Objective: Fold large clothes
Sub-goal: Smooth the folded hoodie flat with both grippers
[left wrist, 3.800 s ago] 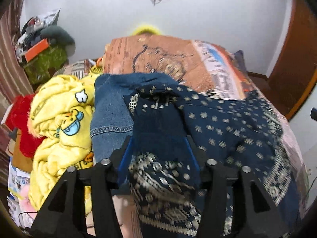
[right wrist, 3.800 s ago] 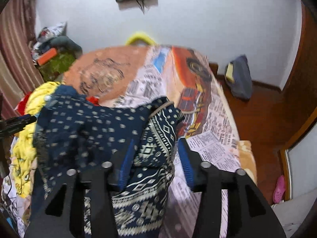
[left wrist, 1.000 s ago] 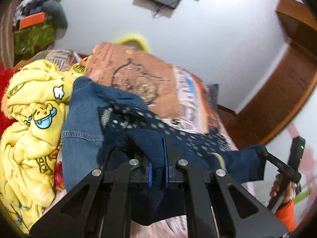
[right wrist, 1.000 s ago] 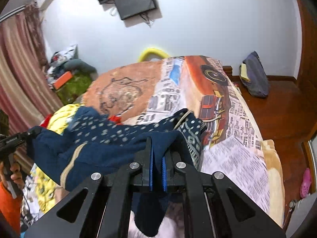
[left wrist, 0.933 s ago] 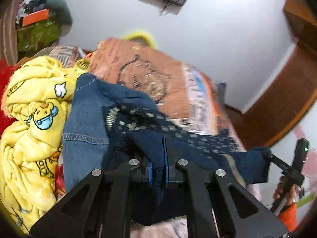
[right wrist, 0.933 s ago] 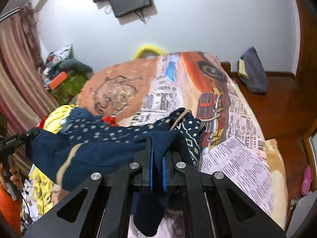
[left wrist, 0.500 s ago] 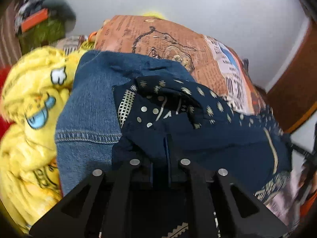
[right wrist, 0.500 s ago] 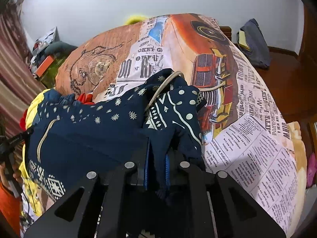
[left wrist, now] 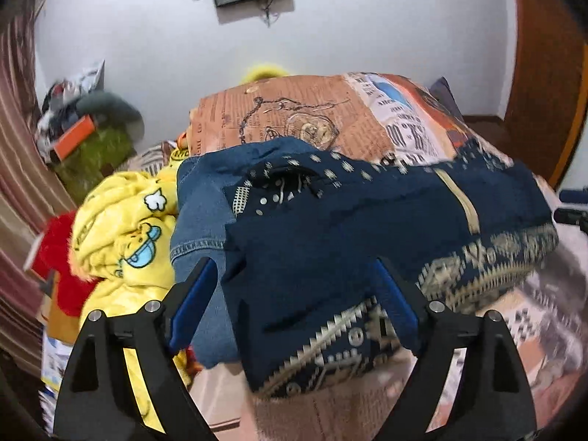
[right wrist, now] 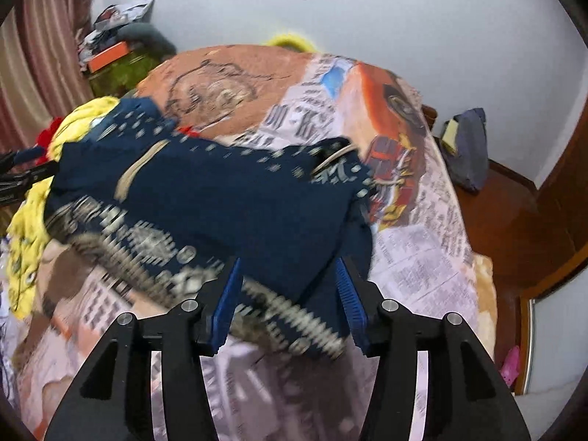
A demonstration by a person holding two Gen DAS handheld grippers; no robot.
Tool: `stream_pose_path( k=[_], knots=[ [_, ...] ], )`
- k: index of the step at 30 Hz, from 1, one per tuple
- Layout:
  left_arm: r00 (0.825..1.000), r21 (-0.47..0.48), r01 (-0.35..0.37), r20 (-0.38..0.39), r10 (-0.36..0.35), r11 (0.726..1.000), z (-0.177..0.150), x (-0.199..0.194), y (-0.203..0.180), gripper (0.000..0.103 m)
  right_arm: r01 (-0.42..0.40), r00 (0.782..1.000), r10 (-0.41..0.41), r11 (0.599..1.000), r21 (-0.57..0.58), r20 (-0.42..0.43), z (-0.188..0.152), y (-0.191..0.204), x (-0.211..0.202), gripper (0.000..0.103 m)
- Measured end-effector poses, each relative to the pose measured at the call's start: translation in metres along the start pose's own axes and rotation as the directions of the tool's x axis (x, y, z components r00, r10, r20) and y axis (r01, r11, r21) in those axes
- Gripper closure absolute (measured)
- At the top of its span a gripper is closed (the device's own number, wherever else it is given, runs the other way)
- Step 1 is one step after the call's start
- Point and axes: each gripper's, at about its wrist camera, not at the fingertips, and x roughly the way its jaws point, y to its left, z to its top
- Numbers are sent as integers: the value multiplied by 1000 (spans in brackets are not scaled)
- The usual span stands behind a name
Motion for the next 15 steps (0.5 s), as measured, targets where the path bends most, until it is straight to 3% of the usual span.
stream_pose_path(
  k=[4, 8, 10, 15],
  knots=[
    [999, 36, 1, -39, 0, 999, -16, 8, -8, 14, -54, 998, 55, 998, 26, -38, -5, 9, 17, 54],
    [989, 81, -117, -76, 124, 990, -25, 34, -11, 14, -40, 992, 48, 997, 72, -119, -7, 12, 48, 54],
    [986, 93, -119, -102, 129, 988, -25, 50, -11, 14, -21, 989, 32, 997, 79, -143, -5, 14, 62, 54],
    [989, 181, -123, -65, 136, 976, -8, 60, -22, 13, 0, 991, 10, 997, 76, -131, 13, 15, 73, 53]
  ],
)
